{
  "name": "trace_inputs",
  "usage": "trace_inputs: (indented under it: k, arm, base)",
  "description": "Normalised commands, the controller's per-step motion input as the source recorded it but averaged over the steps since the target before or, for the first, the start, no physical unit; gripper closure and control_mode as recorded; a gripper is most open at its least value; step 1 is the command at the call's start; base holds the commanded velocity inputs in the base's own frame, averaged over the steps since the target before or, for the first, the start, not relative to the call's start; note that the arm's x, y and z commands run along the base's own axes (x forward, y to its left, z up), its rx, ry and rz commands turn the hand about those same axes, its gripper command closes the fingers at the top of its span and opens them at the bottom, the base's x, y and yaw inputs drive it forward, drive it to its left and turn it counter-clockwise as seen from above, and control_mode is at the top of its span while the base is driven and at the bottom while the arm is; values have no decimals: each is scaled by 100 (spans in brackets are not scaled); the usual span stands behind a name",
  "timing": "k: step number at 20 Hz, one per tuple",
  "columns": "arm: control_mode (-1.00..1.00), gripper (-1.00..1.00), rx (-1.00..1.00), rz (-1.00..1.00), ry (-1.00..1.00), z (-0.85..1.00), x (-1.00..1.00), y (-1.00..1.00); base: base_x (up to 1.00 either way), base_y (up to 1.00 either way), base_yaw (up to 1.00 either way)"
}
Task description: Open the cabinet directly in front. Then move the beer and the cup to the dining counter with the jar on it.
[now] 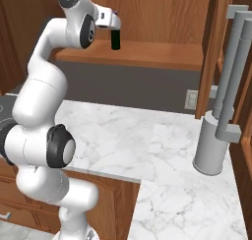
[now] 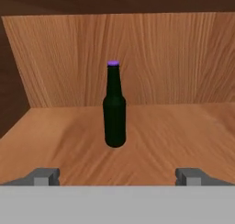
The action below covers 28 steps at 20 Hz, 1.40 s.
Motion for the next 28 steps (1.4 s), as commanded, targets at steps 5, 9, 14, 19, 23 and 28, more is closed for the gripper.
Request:
trace_inputs:
  k: [5, 9, 14, 19, 23, 28]
  arm:
    - [-100, -100, 0, 0, 2, 0, 47, 0]
    - [-100, -100, 0, 0, 0, -4, 37, 0]
    - [-100, -100, 0, 1, 0, -1, 43, 0]
    - [-100, -100, 0, 0, 0, -1, 41, 0]
    - [-100, -100, 0, 0, 0, -1, 37, 0]
    - [-100, -100, 0, 0, 0, -1, 34, 0]
  base:
    - [0, 0, 0]
    - [0, 0, 0]
    - [0, 0, 0]
    - [0, 0, 0]
    - [0, 0, 0]
    - [0, 0, 0]
